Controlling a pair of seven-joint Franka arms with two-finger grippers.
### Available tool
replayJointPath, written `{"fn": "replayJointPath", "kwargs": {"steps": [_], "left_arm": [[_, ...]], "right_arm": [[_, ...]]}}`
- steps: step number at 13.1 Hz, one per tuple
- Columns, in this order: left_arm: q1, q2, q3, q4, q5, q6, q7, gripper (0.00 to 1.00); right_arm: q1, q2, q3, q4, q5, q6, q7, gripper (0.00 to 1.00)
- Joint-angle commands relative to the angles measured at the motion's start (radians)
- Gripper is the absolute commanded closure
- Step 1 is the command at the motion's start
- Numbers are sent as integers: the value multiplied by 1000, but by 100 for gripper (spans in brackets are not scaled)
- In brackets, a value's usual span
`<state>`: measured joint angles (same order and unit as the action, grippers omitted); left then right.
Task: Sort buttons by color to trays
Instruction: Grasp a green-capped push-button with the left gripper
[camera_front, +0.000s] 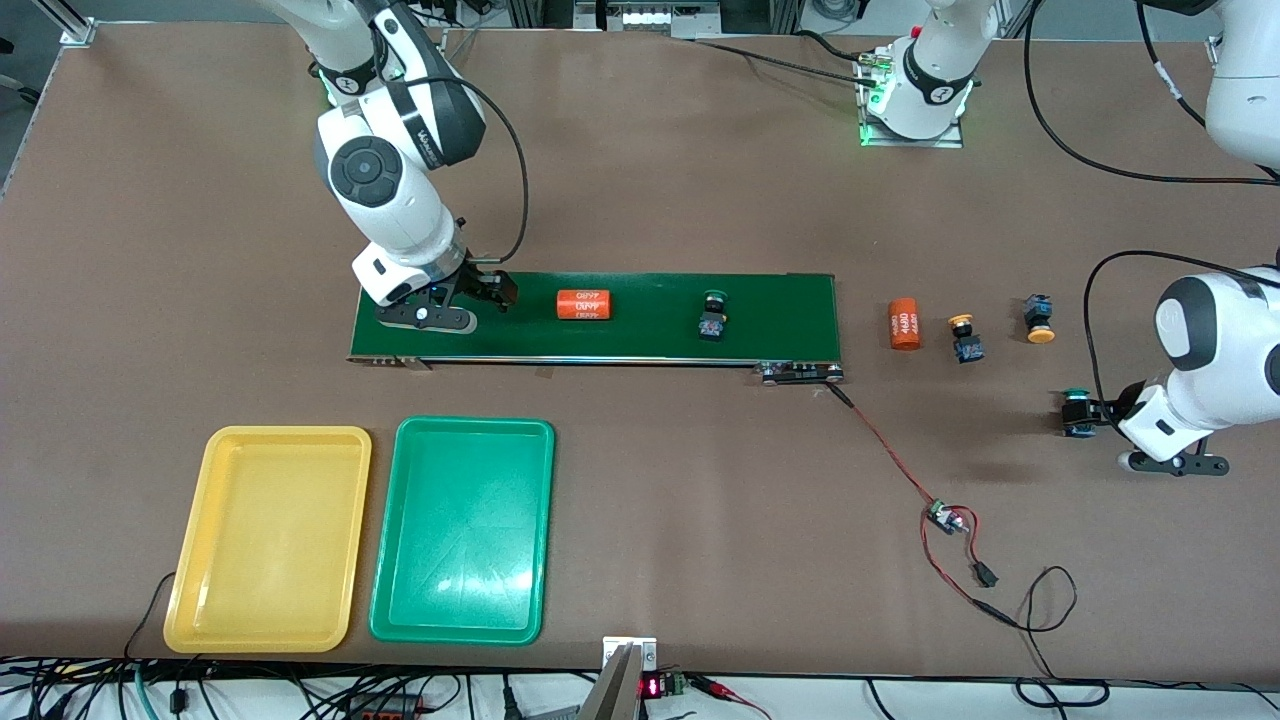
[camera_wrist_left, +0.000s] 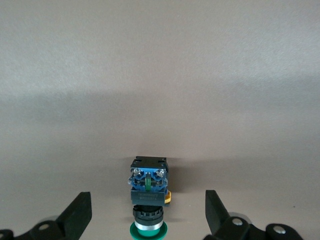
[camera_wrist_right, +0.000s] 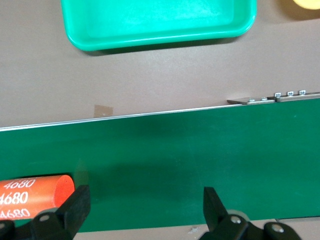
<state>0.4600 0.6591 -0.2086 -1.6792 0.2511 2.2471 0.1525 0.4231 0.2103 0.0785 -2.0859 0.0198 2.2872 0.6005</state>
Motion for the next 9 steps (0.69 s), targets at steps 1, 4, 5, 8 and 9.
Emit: {"fn": "replayJointPath", "kwargs": {"steps": [1,4,5,8,9], "left_arm": [[26,22,-23,23,8,-27,22,0],[32,25,-25,6,8,-27,24,0],[31,33,-25,6,8,-27,25,0],[25,48,-26,6,10,-26,29,0],[25,50,-26,7,10,-26,29,0]], "right_arm": [[-20,9,-2,20,-14,-17,-14,0],[-14,12,-3,20,-15,-18,-11,0],[-20,12,-3,20,-15,-17,-8,0],[-29,-8,1,12,-15,-8,-8,0],[-32,-17,3,3,-15,-8,-7,0]]}}
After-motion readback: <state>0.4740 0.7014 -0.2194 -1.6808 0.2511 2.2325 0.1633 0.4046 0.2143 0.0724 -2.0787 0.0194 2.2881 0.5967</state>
